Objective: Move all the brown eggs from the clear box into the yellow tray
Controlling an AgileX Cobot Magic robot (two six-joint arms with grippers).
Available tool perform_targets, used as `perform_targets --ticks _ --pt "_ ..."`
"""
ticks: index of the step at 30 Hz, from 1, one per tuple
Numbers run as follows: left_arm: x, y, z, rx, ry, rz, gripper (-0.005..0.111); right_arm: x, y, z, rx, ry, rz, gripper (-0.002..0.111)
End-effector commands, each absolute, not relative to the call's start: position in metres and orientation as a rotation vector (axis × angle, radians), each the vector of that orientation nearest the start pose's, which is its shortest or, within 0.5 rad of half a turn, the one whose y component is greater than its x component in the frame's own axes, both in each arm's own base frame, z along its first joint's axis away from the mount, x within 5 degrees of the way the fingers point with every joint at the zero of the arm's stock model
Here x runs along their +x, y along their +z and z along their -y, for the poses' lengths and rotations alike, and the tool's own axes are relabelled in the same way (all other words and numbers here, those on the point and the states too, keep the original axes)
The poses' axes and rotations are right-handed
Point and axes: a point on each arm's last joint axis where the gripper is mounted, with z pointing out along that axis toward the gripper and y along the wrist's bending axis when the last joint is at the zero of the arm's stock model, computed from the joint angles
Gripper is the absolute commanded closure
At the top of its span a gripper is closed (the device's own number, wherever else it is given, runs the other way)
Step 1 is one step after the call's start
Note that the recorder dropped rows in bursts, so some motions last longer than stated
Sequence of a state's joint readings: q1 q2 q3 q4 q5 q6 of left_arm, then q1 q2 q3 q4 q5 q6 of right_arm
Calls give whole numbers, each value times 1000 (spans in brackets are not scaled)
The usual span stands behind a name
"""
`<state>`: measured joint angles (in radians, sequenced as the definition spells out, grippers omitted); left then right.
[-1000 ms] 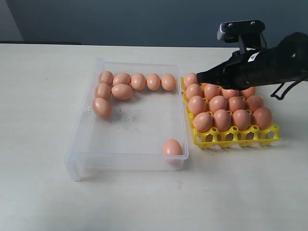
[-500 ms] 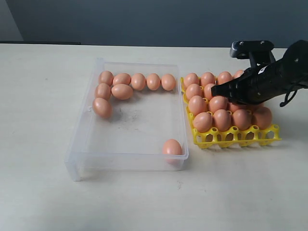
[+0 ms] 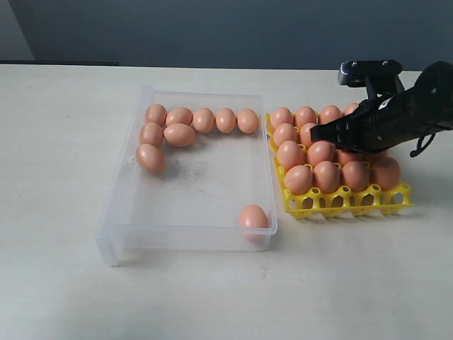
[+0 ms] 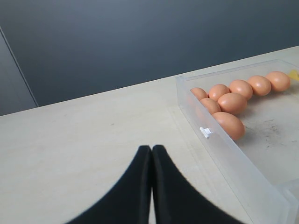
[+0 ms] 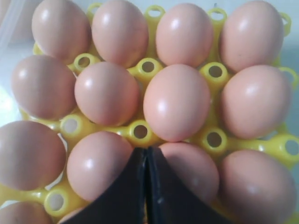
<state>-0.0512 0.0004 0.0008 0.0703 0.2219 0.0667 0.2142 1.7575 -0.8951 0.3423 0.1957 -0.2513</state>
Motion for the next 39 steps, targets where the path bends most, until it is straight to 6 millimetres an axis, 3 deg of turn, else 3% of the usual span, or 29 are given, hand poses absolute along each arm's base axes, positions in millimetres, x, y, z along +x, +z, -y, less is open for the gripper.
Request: perform_targets --ticks 1,8,12,19,29,34,39 --pt "56 194 2 145 73 -1685 106 327 171 -75 -187 195 -2482 109" --pt "56 194 2 145 73 -1685 106 321 193 -74 -187 206 -2424 109" --pt "56 194 2 145 73 -1685 106 306 206 -69 -167 191 -2341 109" --pt "56 194 2 145 73 -1685 106 302 200 -65 -146 162 -2295 109" --pt "56 194 2 145 73 -1685 106 325 180 -66 -122 121 -2265 109" --pt "56 194 2 145 73 -1685 106 346 179 -79 -161 201 -2419 109" --pt "56 194 2 145 73 -1685 106 368 189 -86 -183 235 -2434 109"
